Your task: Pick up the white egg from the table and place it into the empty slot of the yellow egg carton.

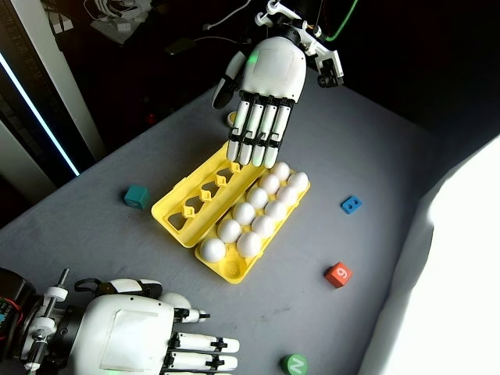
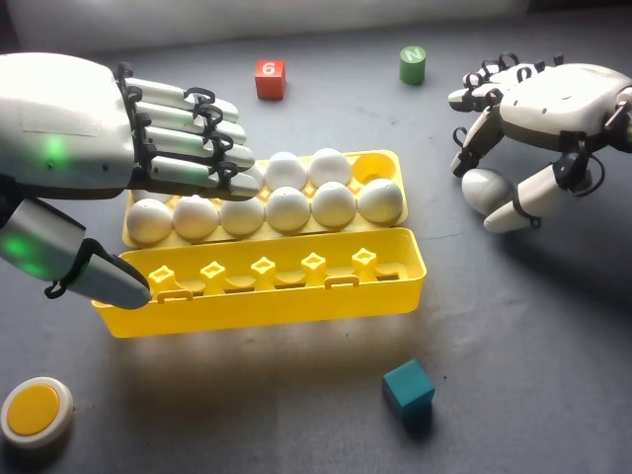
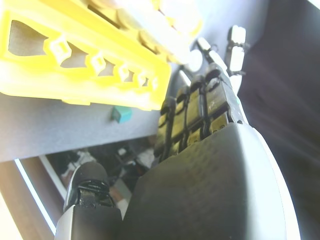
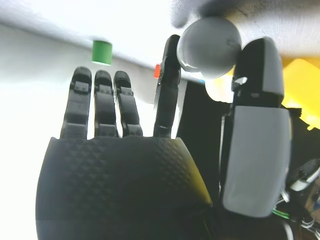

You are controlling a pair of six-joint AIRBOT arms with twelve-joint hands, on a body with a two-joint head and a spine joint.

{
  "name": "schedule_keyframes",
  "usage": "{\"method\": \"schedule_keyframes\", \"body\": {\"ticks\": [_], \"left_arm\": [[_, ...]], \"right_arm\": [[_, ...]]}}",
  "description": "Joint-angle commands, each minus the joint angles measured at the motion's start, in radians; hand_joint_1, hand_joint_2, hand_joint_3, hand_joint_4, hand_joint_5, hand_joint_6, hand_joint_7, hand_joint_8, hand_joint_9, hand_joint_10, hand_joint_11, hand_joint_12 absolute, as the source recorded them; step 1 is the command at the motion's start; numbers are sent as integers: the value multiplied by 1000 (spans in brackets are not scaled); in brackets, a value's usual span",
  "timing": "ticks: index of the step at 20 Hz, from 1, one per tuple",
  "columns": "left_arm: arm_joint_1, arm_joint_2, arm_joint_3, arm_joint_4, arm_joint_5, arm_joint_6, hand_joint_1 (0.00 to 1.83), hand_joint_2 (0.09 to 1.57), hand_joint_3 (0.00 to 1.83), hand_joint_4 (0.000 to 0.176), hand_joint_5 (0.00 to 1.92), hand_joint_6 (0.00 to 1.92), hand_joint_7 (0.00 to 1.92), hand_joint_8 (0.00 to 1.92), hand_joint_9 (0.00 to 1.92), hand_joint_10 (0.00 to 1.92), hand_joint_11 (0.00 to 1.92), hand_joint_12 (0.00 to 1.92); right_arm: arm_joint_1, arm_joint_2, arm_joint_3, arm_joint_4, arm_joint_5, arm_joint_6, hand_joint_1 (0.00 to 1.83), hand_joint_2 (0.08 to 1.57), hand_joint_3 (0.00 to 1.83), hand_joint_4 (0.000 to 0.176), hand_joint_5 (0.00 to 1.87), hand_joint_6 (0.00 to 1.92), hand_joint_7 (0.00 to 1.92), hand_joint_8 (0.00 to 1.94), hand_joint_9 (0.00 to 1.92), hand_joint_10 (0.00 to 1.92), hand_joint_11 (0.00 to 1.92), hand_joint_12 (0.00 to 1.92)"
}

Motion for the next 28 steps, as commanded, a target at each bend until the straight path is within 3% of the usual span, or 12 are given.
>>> {"method": "schedule_keyframes", "body": {"ticks": [1, 2, 3, 5, 8, 11, 16, 19, 20, 24, 25, 28], "left_arm": [[-8, -5, 4, -67, -12, 1, 0, 1167, 0, 0, 74, 7, 50, 6, 21, 6, 1, 1], [-8, -5, 4, -67, -12, 1, 0, 1167, 0, 0, 70, 5, 48, 5, 20, 5, 1, 0], [-8, -5, 4, -67, -12, 1, 0, 1167, 0, 0, 65, 3, 44, 3, 13, 2, 0, 0], [-7, -5, 5, -67, -12, 1, 0, 1160, 0, 0, 69, 7, 43, 4, 11, 4, 0, 0], [-6, -5, 5, -67, -12, 1, 0, 1161, 0, 0, 77, 8, 46, 4, 14, 4, 1, 0], [-6, -6, 6, -67, -12, 1, 0, 1165, 0, 0, 72, 5, 48, 4, 24, 8, 10, 4], [-6, -11, 10, -67, -12, 1, 0, 1167, 0, 0, 90, 10, 66, 9, 39, 11, 16, 8], [-7, -13, 12, -67, -12, 1, 0, 1170, 2, 0, 70, 3, 54, 3, 24, 3, 0, 0], [-7, -13, 12, -67, -12, 1, 0, 1173, 3, 0, 73, 4, 54, 3, 25, 3, 0, 0], [-8, -13, 12, -67, -12, 1, 0, 1172, 2, 0, 73, 2, 46, 0, 15, 0, 0, 0], [-9, -14, 13, -67, -12, 1, 0, 1174, 3, 0, 86, 7, 58, 5, 26, 5, 6, 3], [-10, -14, 13, -67, -12, 1, 0, 1167, 0, 0, 72, 0, 57, 4, 26, 5, 2, 1]], "right_arm": [[7, 6, 3, 0, 105, 0, 1110, 998, 0, 144, 1274, 484, 191, 2, 32, 2, 0, 0], [7, 6, 3, 0, 106, 0, 1104, 1000, 0, 165, 1266, 499, 195, 1, 36, 1, 0, 0], [7, 6, 3, 0, 106, 0, 1120, 993, 0, 128, 1291, 457, 181, 0, 19, 0, 0, 0], [8, 6, 3, 0, 106, 0, 1111, 988, 0, 165, 1303, 432, 193, 5, 43, 6, 0, 0], [23, 8, 3, 0, 101, 1, 1113, 994, 0, 142, 1281, 473, 187, 9, 28, 5, 0, 0], [58, 16, 3, 0, 91, 21, 1108, 994, 0, 163, 1279, 478, 204, 11, 33, 5, 0, 0], [126, -3, 6, -31, 110, 17, 1108, 999, 1, 150, 1263, 506, 206, 1, 19, 0, 0, 0], [161, -43, 30, -32, 125, 32, 1129, 995, 0, 88, 1282, 473, 249, 2, 53, 3, 0, 0], [169, -68, 49, -32, 114, 36, 1118, 1001, 1, 113, 1262, 508, 236, 0, 50, 0, 0, 0], [197, -139, 96, -32, 82, 40, 1109, 1008, 0, 126, 1235, 557, 234, 3, 34, 0, 0, 0], [205, -155, 106, -32, 73, 40, 1118, 1009, 0, 93, 1235, 557, 245, 4, 39, 2, 0, 0], [222, -195, 128, -32, 48, 40, 1120, 1009, 0, 86, 1237, 556, 271, 13, 65, 11, 0, 0]]}}
